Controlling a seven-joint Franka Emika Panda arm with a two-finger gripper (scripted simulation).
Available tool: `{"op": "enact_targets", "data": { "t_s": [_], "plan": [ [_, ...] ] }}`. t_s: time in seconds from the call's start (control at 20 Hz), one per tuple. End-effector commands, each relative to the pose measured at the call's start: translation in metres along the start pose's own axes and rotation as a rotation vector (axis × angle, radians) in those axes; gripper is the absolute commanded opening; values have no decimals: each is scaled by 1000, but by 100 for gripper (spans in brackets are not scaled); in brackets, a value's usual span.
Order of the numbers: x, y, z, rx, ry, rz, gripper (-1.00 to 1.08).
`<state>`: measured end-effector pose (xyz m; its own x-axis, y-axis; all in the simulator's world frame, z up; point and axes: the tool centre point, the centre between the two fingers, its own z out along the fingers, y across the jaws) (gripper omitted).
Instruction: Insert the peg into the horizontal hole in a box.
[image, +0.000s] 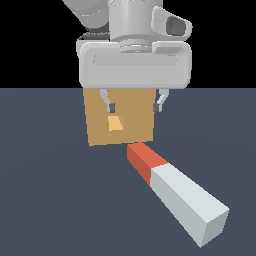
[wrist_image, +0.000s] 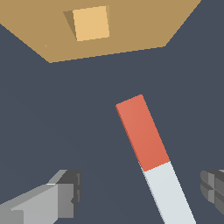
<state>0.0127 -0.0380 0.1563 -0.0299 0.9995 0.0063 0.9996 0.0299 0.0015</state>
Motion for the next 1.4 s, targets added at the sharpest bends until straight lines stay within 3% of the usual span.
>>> {"op": "enact_targets", "data": {
  "t_s": [0.0, 0.7, 1.35],
  "plan": [
    [-9, 4, 8, 1, 0, -35, 100],
    [-68, 48, 63, 2, -4, -292, 100],
    [-88, 72, 84, 3, -6, -399, 100]
  ]
}}
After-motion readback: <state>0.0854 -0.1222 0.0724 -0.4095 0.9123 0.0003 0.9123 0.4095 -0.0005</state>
